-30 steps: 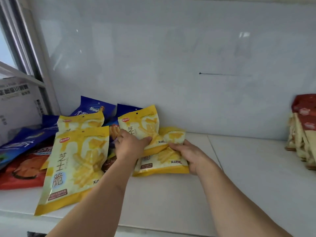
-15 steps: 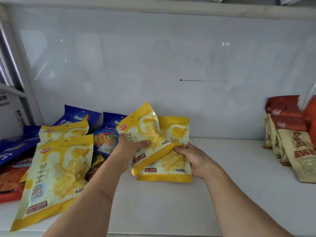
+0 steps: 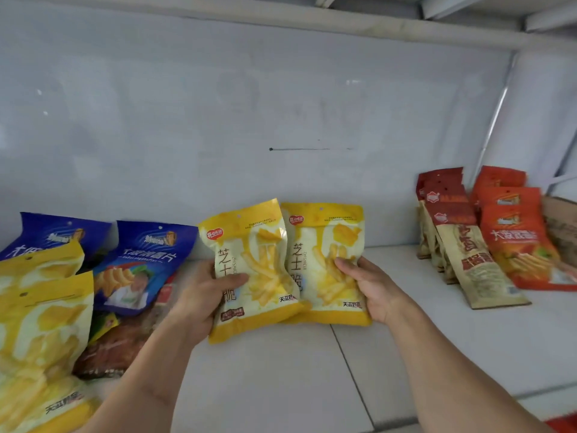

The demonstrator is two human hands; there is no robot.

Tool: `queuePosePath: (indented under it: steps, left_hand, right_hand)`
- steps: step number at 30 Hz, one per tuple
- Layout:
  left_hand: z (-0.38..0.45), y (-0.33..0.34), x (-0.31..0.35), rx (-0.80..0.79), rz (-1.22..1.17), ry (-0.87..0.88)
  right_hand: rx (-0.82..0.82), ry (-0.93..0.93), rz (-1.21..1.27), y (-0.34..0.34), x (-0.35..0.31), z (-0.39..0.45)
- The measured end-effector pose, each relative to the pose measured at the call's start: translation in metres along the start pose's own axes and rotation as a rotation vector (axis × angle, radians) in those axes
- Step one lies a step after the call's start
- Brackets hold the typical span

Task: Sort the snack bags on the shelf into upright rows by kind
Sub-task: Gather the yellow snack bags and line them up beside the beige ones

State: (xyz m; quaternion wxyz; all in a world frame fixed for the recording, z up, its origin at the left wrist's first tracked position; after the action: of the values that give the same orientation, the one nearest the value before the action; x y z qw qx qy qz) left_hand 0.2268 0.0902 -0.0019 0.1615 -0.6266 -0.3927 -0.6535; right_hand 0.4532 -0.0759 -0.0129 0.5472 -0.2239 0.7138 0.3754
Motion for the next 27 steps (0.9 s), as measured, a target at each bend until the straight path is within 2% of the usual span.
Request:
queuePosePath:
  steps: [6, 13, 16, 23, 27]
  left_hand:
    - [0.016, 0.039, -0.008, -0.012, -0.029, 0.096]
    - [0.028, 0.117, -0.028, -0.065, 0.038, 0.059]
    - [0.035, 0.143, -0.039, -0.037, 0.039, 0.08]
    - [0.045, 0.189, -0.056, 0.016, 0.046, 0.137]
    - [0.053, 0.204, -0.061, 0.056, 0.09, 0.143]
  right_hand:
    - [0.028, -0.063, -0.084, -0.053, -0.033, 0.005]
    - [0.071, -0.155, -0.127, -0.126, -0.07, 0.036]
    - [0.048, -0.141, -0.134, -0.151, -0.073, 0.056]
    - [-0.056, -0.128, -0.188, -0.173, -0.076, 0.089]
    - [-0.014, -0.211, -0.244, -0.181, -0.077, 0.106]
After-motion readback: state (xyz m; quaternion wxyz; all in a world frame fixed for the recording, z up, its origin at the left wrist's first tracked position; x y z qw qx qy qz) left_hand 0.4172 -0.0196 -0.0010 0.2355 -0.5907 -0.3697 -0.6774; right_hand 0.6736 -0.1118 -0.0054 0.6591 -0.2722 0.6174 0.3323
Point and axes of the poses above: each hand's wrist, its own z-axis towards the middle knuckle, its own y-axis out of the palm, x = y × z, the point moved 7 cm from there along z, towards the middle knuckle, and after that the axes turned 2 degrees about x, right-handed, at the moved point
